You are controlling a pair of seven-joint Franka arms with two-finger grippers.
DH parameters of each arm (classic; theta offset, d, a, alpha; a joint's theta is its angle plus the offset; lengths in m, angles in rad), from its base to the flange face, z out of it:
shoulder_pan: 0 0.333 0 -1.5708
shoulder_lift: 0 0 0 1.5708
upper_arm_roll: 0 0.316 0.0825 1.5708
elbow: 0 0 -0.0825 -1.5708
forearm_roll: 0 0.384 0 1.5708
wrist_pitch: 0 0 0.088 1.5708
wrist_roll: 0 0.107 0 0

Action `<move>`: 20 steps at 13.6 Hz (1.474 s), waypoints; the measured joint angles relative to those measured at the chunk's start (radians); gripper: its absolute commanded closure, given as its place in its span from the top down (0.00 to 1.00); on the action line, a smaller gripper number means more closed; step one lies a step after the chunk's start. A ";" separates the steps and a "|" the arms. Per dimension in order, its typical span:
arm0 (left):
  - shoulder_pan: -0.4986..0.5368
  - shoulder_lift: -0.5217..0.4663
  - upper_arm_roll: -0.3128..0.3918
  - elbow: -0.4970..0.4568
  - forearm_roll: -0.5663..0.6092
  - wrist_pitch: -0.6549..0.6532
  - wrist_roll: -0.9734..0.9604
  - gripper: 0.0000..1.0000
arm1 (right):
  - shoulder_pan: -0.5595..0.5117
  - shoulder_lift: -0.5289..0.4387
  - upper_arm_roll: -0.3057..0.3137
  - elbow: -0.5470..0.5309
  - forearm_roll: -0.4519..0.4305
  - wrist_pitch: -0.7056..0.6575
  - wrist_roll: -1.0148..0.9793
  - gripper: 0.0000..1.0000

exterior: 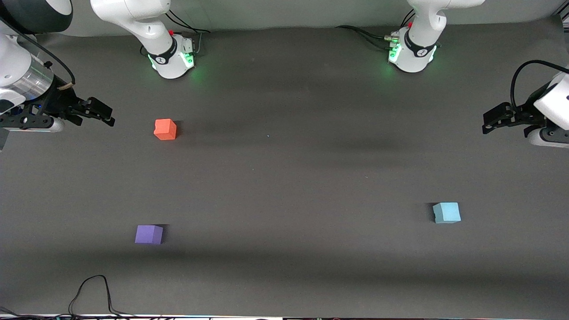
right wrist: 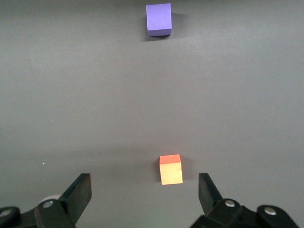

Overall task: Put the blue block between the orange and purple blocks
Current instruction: 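Move the left gripper down over the light-blue block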

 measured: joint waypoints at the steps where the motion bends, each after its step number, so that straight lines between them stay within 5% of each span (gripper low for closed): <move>1: 0.000 0.000 0.001 0.000 0.000 0.000 0.000 1.00 | 0.000 0.000 0.000 0.000 0.000 0.001 -0.004 1.00; 14: 0.002 0.010 0.018 -0.013 0.004 0.005 0.000 1.00 | 0.000 -0.001 0.000 -0.008 0.000 0.010 -0.015 1.00; 20: 0.023 0.096 0.025 -0.032 0.005 0.147 0.001 1.00 | 0.000 -0.001 0.000 -0.011 0.000 0.012 -0.016 1.00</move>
